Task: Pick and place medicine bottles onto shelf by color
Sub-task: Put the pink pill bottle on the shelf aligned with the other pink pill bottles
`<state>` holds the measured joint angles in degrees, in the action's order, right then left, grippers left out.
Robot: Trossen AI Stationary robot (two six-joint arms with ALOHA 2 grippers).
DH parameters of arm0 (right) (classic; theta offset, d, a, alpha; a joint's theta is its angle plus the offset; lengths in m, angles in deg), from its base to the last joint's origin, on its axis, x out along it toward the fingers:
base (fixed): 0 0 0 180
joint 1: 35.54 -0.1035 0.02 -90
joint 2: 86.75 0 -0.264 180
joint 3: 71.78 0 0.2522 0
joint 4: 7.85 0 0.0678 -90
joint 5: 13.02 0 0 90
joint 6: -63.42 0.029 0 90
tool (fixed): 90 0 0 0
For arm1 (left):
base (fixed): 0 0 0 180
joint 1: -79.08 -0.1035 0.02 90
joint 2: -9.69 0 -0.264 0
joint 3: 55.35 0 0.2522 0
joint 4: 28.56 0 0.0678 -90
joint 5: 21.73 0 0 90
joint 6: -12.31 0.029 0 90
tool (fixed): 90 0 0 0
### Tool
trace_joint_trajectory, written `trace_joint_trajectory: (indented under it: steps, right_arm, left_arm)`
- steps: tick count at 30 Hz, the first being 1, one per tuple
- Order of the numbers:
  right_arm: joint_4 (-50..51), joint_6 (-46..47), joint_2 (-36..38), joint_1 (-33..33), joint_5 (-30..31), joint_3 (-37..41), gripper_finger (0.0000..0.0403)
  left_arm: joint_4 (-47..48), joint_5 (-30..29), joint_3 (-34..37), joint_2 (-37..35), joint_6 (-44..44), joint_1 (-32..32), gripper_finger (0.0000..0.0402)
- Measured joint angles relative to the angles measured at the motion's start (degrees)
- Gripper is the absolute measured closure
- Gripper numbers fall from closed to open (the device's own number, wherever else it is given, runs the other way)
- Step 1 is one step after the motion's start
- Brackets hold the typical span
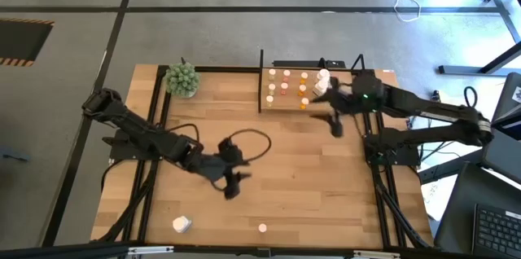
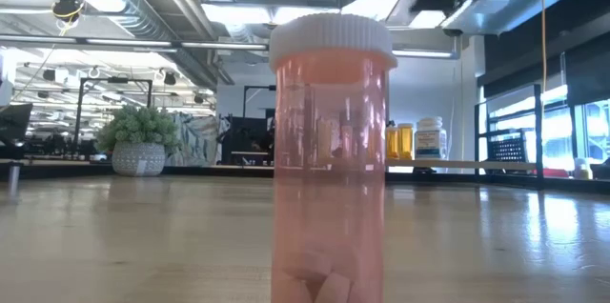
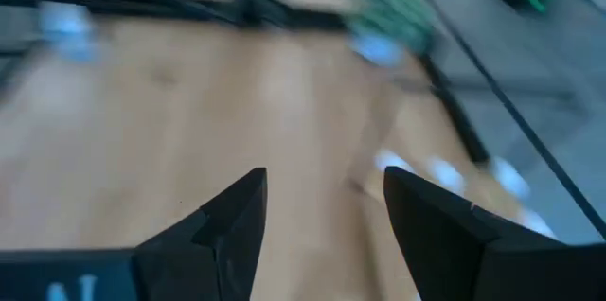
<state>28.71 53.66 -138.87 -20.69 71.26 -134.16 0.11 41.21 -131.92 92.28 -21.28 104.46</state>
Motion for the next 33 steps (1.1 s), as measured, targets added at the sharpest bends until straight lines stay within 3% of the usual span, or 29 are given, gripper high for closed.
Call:
trace_joint_trajectory:
  steps: [4, 10, 17, 33]
  right_arm:
    - [0.6, -4.0, 3.7, -6.0, -6.6, 0.0, 0.0187]
    - [0.8, -4.2, 4.9, -14.4, -6.9, 0.0, 0.0187]
    - [1.1, -3.7, 5.0, -21.4, -7.0, 0.0, 0.0187]
    - [2.0, -2.5, 5.0, -24.9, -7.0, 0.1, 0.0187]
  left_arm:
    - [-4.4, 1.5, 0.0, 0.0, 4.1, 3.8, 0.0237]
    - [-10.3, 3.9, 0.0, 1.8, 5.5, 7.7, 0.0237]
    - [-19.7, 8.7, -0.1, 8.8, 8.7, 9.1, 0.0237]
    - [-28.6, 8.8, 0.0, 21.9, 8.2, 11.9, 0.0237]
